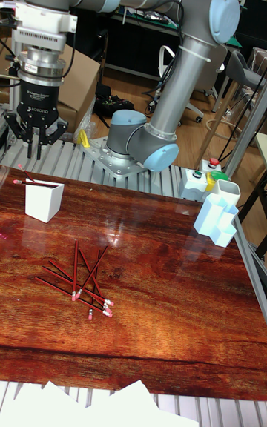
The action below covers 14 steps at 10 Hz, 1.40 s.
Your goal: Put the pen into the pen holder
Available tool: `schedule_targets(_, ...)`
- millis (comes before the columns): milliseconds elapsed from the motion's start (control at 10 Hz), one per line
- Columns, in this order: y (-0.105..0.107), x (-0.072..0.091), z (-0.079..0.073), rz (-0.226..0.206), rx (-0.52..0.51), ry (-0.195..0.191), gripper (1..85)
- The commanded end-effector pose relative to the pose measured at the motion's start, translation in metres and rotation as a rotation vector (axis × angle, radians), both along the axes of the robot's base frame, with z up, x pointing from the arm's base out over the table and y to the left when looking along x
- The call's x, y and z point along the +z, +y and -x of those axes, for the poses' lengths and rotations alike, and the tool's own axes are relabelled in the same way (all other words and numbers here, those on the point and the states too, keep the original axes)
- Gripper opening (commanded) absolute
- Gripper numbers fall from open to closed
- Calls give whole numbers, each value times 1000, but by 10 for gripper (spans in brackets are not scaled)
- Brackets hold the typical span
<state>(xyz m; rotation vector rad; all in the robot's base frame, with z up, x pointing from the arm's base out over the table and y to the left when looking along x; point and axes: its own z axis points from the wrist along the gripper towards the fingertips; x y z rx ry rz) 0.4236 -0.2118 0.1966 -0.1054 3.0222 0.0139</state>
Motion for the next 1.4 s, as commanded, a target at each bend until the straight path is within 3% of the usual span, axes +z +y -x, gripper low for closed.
schedule_targets(0, 26, 16, -28, -9, -15, 9, 257)
schedule_targets(100, 32, 13, -44, -22, -3, -15, 280)
schedule_targets(300, 23, 6, -81, -36, 47, -32, 327)
schedule_targets(400, 19, 5, -88, -38, 44, -32, 347)
schedule_targets(500, 20, 4, -82, -40, -12, -12, 347)
schedule_targets(700, 7, -2, -64, -32, -121, 69, 313)
schedule_targets(900, 8, -1, -58, -42, -160, 83, 307)
schedule_targets(1000, 19, -2, -60, -93, -216, 90, 313)
schedule_targets(1300, 10, -6, -61, -101, -262, 97, 340)
